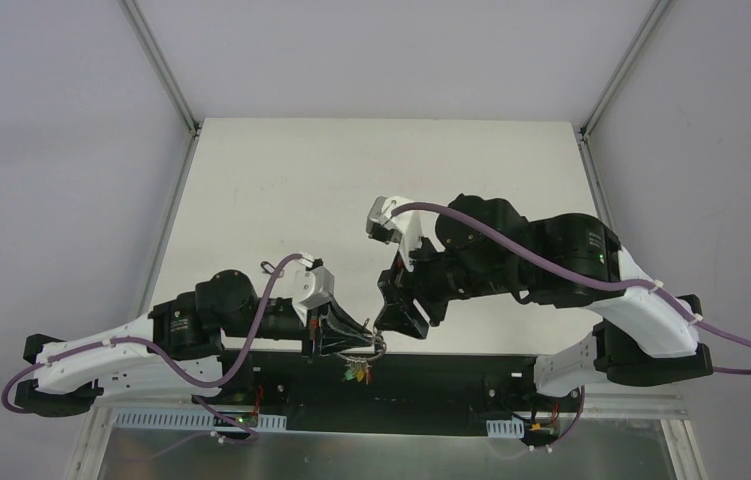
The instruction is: Put the keys on the keyring
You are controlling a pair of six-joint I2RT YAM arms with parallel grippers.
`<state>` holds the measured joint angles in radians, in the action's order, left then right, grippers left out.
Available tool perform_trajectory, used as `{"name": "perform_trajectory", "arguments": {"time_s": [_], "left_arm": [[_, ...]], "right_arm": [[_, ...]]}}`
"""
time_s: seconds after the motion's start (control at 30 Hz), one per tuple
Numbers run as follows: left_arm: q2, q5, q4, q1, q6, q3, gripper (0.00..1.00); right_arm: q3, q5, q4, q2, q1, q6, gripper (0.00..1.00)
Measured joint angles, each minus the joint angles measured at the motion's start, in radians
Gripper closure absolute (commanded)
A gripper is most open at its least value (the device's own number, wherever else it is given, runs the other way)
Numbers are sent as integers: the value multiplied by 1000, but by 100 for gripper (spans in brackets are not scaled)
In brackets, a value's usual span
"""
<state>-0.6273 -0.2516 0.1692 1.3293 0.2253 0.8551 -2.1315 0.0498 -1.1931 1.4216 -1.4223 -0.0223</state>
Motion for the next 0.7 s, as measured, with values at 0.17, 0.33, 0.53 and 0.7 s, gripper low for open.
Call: {"name": "perform_trajectory", "arguments": {"time_s": [0.17,0.33,0.53,0.7], "left_arm": [[1,32,41,0,20,0,100],[8,154,101,0,21,0,100],[13,324,135,0,-5,-11,100],[26,441,145,0,-61,-39,100]], "right_arm": [[23,-112,0,11,0,98,53],[41,-212,5,23,6,245,53],[119,-258,15,28,56,414,57],[256,-234,85,25,152,542,60]]}}
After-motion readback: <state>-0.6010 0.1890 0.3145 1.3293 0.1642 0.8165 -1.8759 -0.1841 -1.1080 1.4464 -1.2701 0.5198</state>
